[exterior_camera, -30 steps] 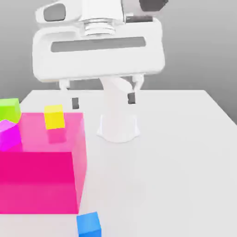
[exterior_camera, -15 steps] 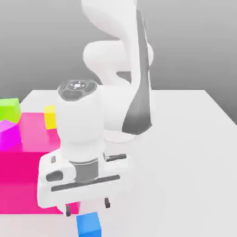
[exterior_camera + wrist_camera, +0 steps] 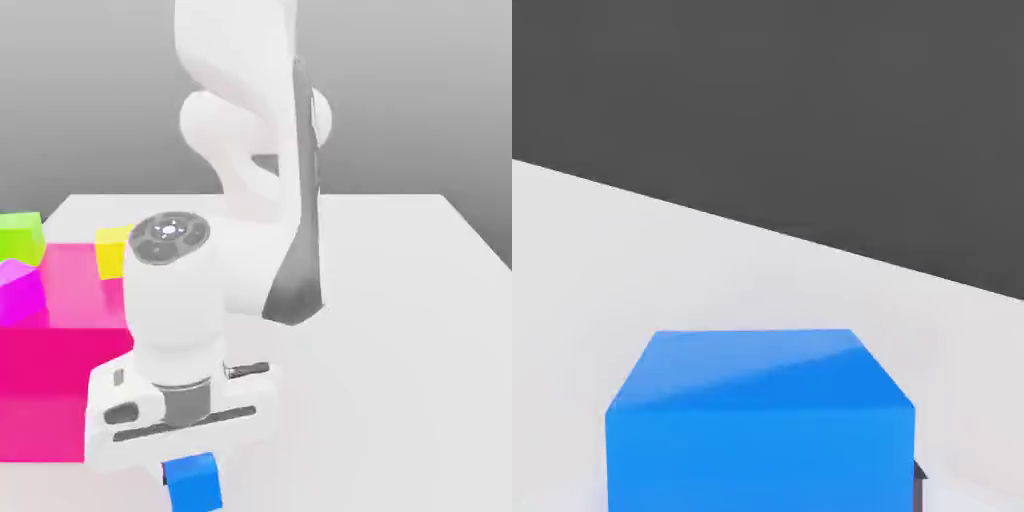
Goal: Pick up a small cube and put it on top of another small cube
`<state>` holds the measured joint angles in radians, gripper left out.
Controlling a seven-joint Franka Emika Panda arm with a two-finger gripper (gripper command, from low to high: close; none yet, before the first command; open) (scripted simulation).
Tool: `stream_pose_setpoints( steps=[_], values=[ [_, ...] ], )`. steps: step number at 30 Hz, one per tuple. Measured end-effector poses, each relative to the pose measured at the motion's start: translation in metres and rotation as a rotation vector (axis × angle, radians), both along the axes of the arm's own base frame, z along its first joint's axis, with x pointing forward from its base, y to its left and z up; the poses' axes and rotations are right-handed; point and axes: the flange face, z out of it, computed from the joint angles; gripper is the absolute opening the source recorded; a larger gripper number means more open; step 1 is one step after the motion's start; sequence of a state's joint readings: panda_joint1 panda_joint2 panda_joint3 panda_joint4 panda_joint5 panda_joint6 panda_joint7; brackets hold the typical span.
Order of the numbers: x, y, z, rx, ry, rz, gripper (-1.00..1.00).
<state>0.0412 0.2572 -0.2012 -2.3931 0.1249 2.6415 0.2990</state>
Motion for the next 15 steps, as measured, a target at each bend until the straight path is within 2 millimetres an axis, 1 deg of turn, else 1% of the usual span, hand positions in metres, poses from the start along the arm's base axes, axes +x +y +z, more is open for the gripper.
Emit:
stream_pose_setpoints(
  steps=[2, 4, 6, 8, 11, 13, 14, 15],
  values=[
    [0.001, -0.023, 0.033, 0.012, -0.002, -0.079, -1.0],
    [-0.003, -0.051, 0.068, 0.02, -0.003, -0.167, -1.0],
    [-0.015, -0.086, 0.103, 0.025, -0.004, -0.275, -1.0],
    [-0.032, -0.121, 0.138, 0.025, -0.003, -0.385, -1.0],
    [-0.058, -0.153, 0.19, 0.017, -0.001, -0.513, -1.0],
    [-0.083, -0.174, 0.224, 0.007, 0.001, -0.609, -1.0],
    [-0.093, -0.183, 0.232, 0.003, 0.002, -0.647, -1.0],
    [-0.098, -0.187, 0.228, 0.0, 0.002, -0.666, -1.0]
  ],
)
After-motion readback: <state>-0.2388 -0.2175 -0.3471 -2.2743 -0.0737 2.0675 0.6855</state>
